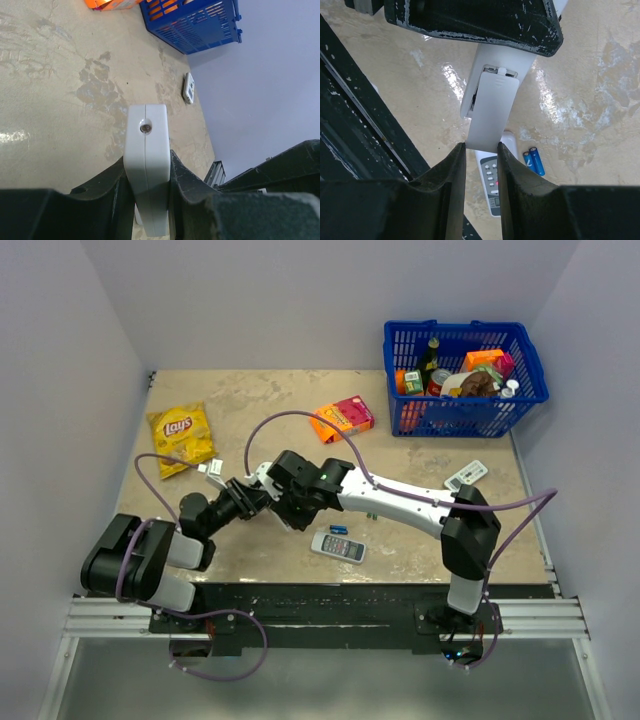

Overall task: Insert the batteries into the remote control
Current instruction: Load the battery cover into the remote control.

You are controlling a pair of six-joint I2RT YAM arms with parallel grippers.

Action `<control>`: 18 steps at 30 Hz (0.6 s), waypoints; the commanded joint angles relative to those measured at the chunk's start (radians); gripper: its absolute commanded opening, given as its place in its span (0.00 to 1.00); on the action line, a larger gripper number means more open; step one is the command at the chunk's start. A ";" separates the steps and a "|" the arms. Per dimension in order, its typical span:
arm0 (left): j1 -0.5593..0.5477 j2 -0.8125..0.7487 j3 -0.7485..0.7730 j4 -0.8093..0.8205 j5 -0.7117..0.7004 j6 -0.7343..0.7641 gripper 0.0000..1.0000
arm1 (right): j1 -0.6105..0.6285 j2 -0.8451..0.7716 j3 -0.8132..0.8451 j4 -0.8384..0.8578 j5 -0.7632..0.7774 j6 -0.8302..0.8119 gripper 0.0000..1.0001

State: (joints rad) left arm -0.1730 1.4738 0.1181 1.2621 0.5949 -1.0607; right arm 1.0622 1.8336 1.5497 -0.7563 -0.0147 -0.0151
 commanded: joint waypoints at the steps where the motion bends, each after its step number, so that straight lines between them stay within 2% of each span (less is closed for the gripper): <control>1: -0.006 -0.053 -0.014 0.634 0.013 0.065 0.00 | 0.010 -0.011 0.029 -0.006 -0.008 0.004 0.00; 9: -0.006 -0.130 -0.037 0.622 -0.004 0.103 0.00 | 0.019 -0.017 0.012 0.006 -0.005 0.035 0.00; 18: -0.006 -0.144 -0.048 0.634 -0.018 0.099 0.00 | 0.033 -0.019 0.007 0.005 0.004 0.044 0.00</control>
State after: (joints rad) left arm -0.1730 1.3514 0.0761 1.2625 0.5930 -1.0023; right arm 1.0813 1.8336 1.5497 -0.7551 -0.0170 0.0109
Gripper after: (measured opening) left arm 0.309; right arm 0.295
